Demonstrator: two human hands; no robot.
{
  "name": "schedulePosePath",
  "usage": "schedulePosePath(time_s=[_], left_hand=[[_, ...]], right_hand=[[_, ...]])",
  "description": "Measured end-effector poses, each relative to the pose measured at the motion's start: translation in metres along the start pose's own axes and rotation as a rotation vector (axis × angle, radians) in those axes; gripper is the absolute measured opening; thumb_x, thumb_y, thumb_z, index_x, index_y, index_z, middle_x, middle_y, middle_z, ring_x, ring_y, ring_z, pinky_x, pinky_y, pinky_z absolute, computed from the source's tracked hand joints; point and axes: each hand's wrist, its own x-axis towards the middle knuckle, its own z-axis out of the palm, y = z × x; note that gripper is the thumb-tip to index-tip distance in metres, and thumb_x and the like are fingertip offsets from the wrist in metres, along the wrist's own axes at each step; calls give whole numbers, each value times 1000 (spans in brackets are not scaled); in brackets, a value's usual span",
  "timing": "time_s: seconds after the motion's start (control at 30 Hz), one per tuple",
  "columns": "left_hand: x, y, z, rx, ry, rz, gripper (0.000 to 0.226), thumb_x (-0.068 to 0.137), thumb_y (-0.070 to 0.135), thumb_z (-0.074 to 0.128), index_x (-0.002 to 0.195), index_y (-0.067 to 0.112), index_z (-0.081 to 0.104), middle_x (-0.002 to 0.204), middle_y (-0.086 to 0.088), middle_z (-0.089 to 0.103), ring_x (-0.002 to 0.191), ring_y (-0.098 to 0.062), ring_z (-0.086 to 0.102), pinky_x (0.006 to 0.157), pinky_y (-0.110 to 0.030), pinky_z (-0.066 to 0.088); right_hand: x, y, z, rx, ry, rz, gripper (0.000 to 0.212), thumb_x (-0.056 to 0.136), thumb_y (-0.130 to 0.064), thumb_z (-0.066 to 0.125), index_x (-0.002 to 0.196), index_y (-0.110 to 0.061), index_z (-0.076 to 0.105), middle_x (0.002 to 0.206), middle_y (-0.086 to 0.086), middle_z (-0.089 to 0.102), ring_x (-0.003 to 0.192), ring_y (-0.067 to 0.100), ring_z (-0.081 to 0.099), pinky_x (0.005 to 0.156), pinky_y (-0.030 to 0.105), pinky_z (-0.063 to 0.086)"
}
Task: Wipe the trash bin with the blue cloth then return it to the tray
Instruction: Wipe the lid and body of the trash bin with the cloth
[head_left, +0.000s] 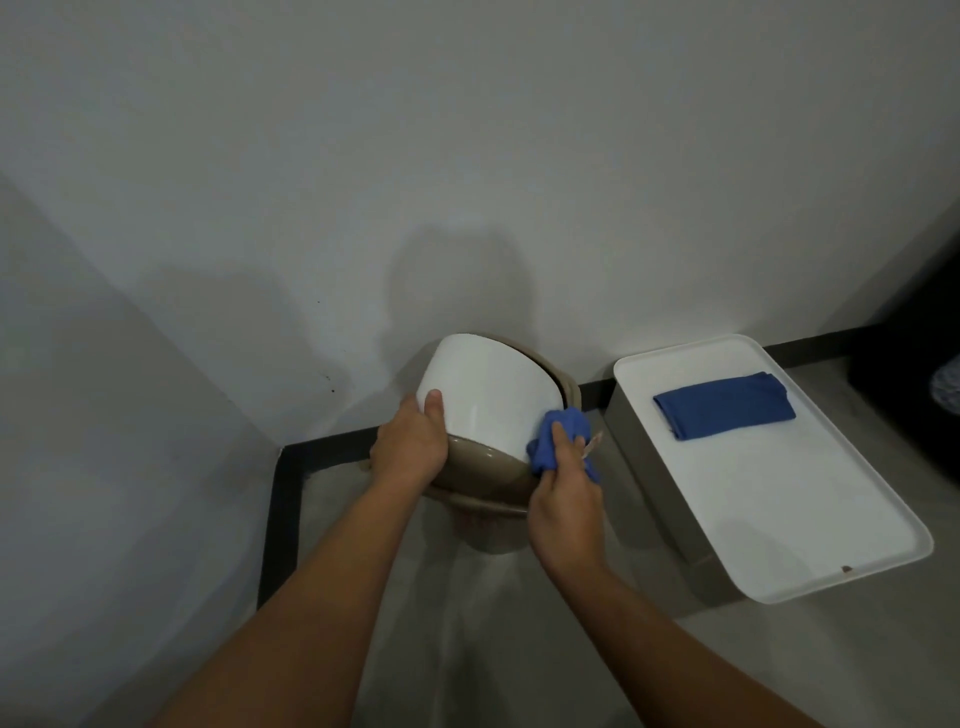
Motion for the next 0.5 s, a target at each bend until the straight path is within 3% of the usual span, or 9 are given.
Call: schedulePosePath(time_s=[0.1,0.17,0.3,0.5], left_hand=[[-6,4,-1,-1,-42,-64,63,95,52,19,129,5,42,128,-23,51,114,-38,50,95,-45,41],[-15,6,3,-8,-65,-91,64,95,52,20,129,2,42,126,-23,52,110,-36,52,91,-42,43],[-31,3,5,-22,-105,-110,64,96,50,21,122,-1,48,113,-21,56,99,-33,56,92,-44,49],[-40,6,7,-176,-188,-196,64,94,51,27,126,-2,44,126,-26,52,110,-40,55,94,-49,48]], right_hand=[[-2,-3,1,238,109,45,49,95,-6,36,140,-24,28,153,14,20,133,27,32,112,34,24],[-2,-7,1,392,183,111,47,95,-8,38,137,-29,34,148,13,30,125,24,41,110,36,30],[7,-9,-7,574,292,164,45,96,-12,36,133,-36,38,129,2,44,97,2,44,93,19,33],[7,-4,-2,582,328,217,45,97,-18,34,135,-41,32,142,5,40,108,8,38,94,27,30]])
